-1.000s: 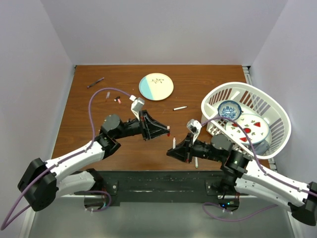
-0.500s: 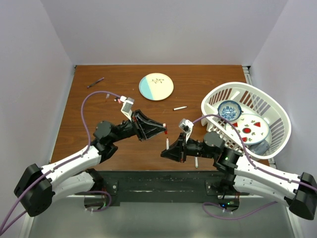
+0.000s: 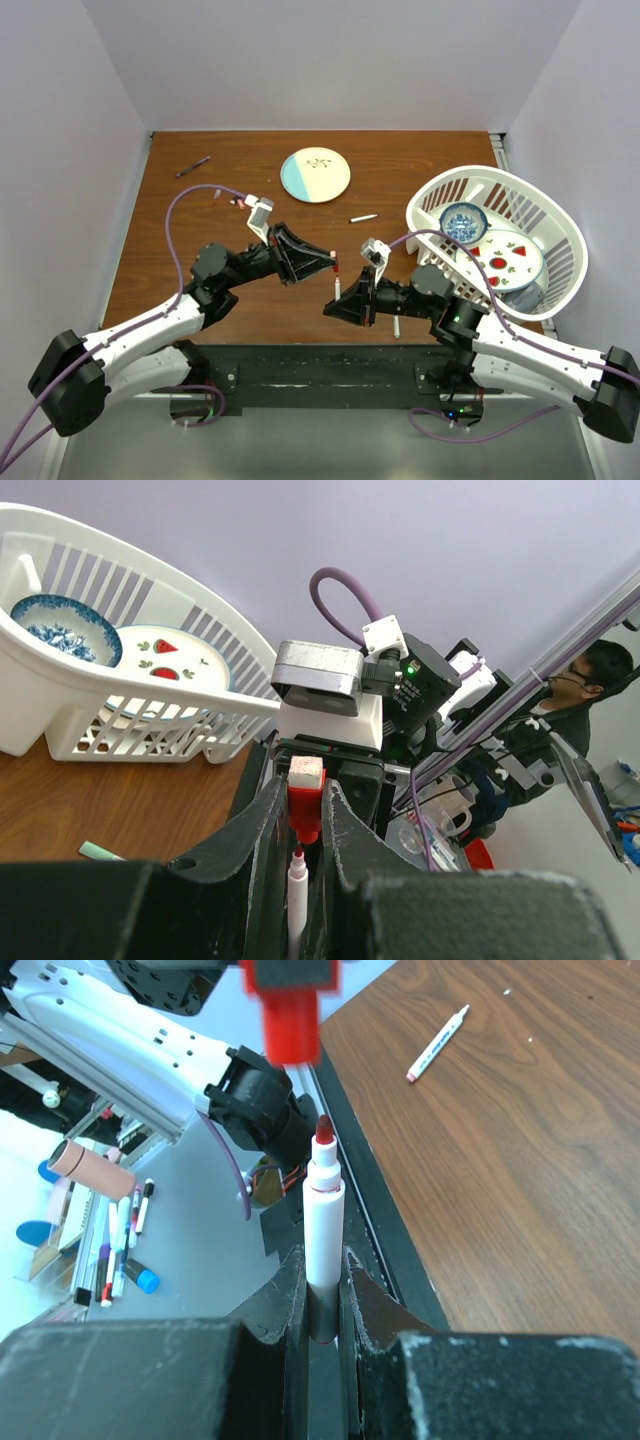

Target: Insert the pens into the pen caps

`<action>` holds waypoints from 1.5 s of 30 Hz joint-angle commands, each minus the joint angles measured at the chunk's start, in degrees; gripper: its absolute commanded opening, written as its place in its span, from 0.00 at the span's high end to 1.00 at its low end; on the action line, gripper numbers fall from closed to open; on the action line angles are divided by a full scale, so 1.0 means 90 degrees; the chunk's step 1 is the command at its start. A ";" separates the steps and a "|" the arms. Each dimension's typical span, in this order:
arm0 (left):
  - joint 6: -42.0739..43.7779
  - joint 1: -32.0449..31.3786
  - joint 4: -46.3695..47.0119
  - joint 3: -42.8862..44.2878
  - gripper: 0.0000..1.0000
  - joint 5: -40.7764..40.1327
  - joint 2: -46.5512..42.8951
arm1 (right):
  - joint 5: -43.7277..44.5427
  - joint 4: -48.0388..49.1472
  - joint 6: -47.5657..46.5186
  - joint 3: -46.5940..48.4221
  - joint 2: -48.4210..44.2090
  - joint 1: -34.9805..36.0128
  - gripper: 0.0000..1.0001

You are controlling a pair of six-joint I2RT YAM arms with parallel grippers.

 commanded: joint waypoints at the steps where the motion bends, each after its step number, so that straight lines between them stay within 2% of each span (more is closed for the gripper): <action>1: 0.0083 -0.0065 -0.0005 -0.0030 1.00 -0.0073 -0.0080 | -0.0073 0.0254 0.0020 0.0293 0.0011 -0.0002 1.00; 19: 0.0092 -0.0222 -0.0171 -0.0040 1.00 0.0073 0.0116 | 0.0064 0.0264 0.0049 0.0292 -0.0096 -0.0002 1.00; 25: 0.0209 -0.0300 -0.0610 -0.0079 1.00 0.0405 0.0096 | 0.0571 -0.0155 -0.0126 0.0429 -0.0262 -0.0002 1.00; 30: 0.0307 -0.0300 -0.1430 -0.0167 1.00 0.0454 -0.0108 | 0.0962 -0.0585 -0.0351 0.0536 -0.0604 -0.0002 1.00; 37: -0.0054 -0.0358 -0.0690 -0.0528 1.00 0.0581 -0.0070 | 0.0943 -0.0518 -0.0302 0.0693 -0.0370 -0.0002 1.00; 45: 0.0082 -0.0437 -0.0737 -0.0617 1.00 0.0854 0.0096 | 0.0953 -0.1083 -0.0761 0.1151 -0.0224 -0.0002 1.00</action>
